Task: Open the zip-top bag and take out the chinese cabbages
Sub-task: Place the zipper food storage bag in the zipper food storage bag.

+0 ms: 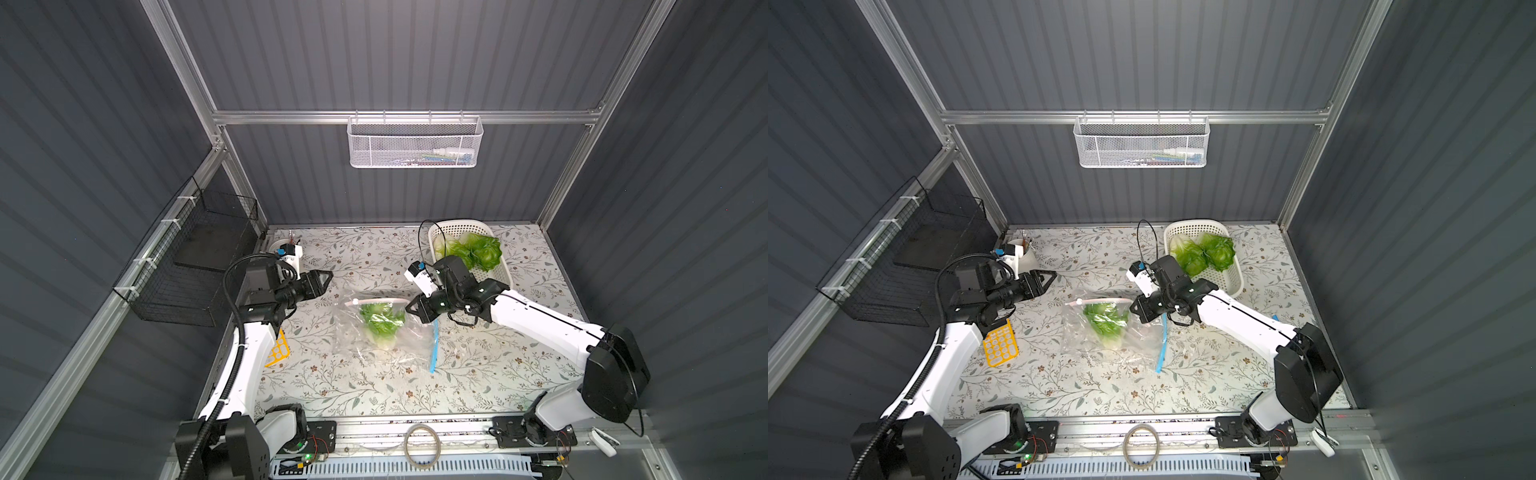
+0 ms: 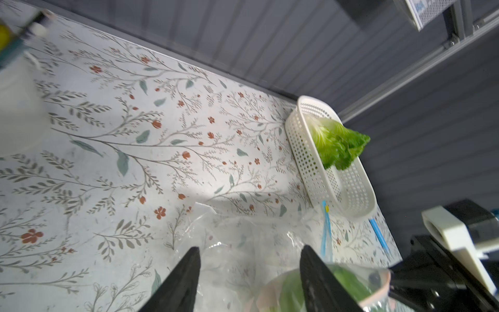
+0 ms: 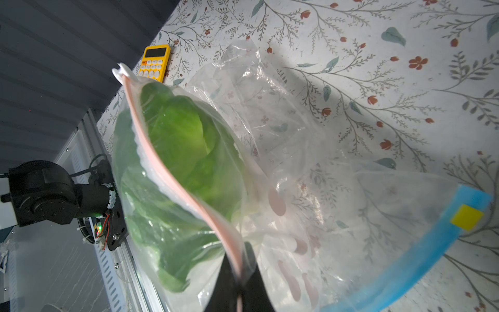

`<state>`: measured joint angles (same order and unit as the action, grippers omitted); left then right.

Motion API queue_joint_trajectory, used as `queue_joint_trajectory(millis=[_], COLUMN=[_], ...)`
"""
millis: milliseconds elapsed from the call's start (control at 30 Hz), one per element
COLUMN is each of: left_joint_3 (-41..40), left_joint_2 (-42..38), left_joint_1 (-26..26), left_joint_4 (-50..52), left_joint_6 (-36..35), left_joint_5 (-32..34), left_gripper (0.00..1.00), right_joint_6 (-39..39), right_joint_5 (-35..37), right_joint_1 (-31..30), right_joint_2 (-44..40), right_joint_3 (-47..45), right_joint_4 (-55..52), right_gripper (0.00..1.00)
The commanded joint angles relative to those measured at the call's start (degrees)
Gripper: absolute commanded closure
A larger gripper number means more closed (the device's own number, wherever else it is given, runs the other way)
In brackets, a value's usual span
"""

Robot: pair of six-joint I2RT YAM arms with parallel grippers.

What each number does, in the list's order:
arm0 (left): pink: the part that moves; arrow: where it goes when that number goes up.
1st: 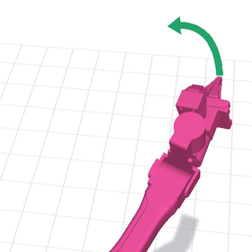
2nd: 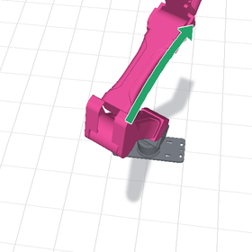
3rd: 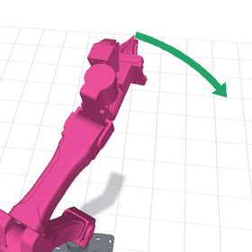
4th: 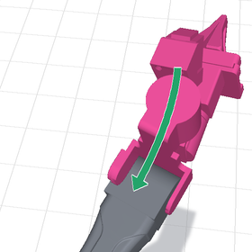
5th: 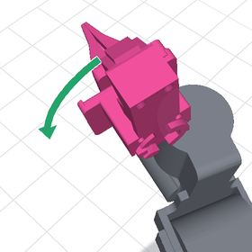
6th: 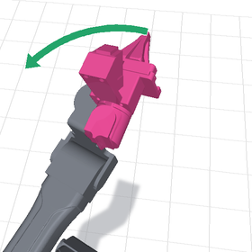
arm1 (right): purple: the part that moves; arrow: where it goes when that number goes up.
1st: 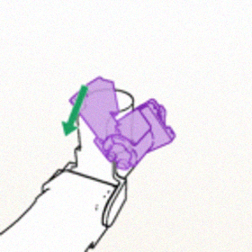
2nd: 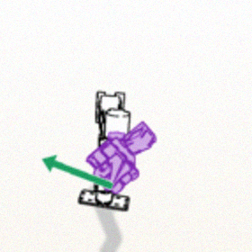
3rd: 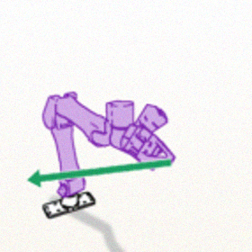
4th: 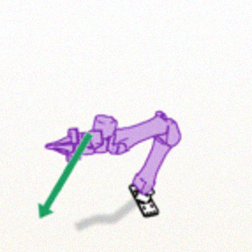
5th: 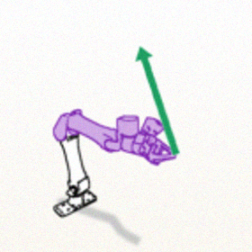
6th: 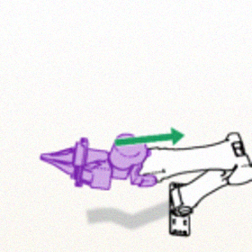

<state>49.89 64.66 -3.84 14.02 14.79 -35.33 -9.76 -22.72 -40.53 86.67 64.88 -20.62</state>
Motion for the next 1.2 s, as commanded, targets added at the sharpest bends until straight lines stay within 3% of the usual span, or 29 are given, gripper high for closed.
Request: queue_joint_trajectory(millis=[0, 233, 633, 867, 1167], left_joint_3=[2.6, -0.3, 0.4, 0.9, 0.7], left_joint_2=[0.4, -3.6, -0.7, 1.5, 3.0], left_joint_1=[0.1, 2.2, 5.1, 6.5, 8.0], left_joint_4=[7.2, 8.5, 12.5, 14.4, 14.7], left_joint_6=[-8.1, -13.2, -16.6, -17.4, -17.8], left_joint_5=[-8.7, -14.6, -10.8, -9.9, -11.8], left_gripper=[0.43, 0.44, 0.47, 0.39, 0.51], right_joint_6=[2.0, 2.6, 3.0, 3.0, 2.6], right_joint_5=[0.5, -0.5, -1.3, -1.3, -1.6], right_joint_1=[0.4, 0.9, 1.1, 1.2, 1.7], right_joint_2=[-1.1, -1.1, -1.7, -2.2, -3.0], right_joint_3=[-1.2, -1.4, -1.9, -2.8, -4.1], right_joint_4=[-0.5, -0.2, 0.6, 1.2, 2.0], right_gripper=[1.0, 1.0, 1.0, 1.0, 1.0])
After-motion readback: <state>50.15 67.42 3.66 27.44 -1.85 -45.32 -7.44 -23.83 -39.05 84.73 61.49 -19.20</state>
